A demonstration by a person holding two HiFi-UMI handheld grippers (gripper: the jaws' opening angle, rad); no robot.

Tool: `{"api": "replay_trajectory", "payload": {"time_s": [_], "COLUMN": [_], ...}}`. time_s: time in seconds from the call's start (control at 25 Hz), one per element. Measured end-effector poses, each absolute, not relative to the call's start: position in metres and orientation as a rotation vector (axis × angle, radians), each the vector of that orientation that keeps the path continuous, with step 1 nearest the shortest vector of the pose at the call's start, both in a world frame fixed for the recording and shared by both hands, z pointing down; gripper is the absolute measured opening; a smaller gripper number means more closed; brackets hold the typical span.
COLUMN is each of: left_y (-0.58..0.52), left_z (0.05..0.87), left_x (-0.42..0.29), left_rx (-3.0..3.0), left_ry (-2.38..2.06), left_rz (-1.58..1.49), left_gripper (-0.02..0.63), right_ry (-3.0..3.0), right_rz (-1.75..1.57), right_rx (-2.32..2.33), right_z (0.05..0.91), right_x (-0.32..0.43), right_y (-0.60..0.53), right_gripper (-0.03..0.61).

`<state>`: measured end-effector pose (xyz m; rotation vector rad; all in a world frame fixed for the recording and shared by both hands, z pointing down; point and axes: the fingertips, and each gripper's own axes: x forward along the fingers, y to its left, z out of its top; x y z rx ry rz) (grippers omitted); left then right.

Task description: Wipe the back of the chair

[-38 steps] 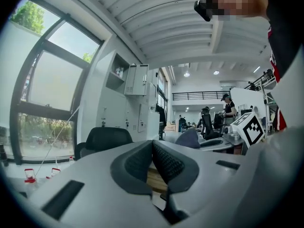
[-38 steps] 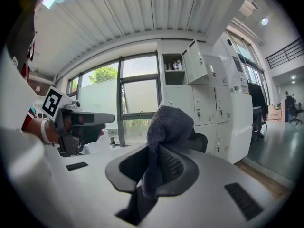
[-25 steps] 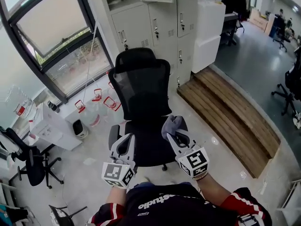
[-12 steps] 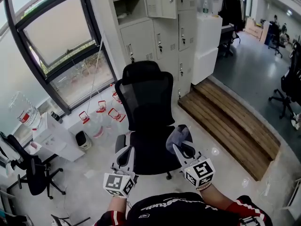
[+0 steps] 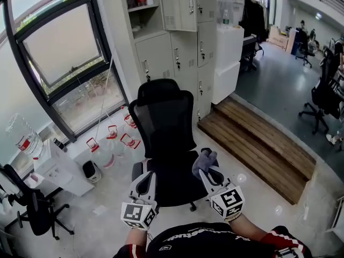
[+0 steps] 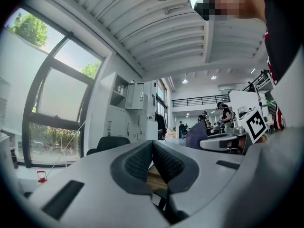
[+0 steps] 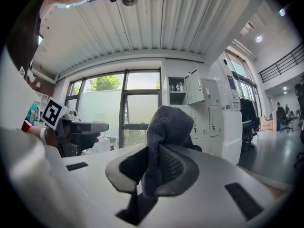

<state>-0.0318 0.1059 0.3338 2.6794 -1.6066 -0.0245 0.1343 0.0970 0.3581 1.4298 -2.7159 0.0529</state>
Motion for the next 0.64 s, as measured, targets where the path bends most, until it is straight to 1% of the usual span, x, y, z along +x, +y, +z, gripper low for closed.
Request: {"api": "replay_trajectory", "payload": {"time_s": [0.64], "left_y": [0.12], "left_z": [0.346], "left_x": [-0.033], "left_rx": [2.675], "left_ry": [-1.538], "left_rz": [-0.036], "left_gripper": [0.025], "right_ry": [-2.685], "right_rz": [0.038], "right_rx": [1.425], "right_z": [0.369], "right_x": [0.114], "right_y": [0.118], "right_gripper": [0.058]}}
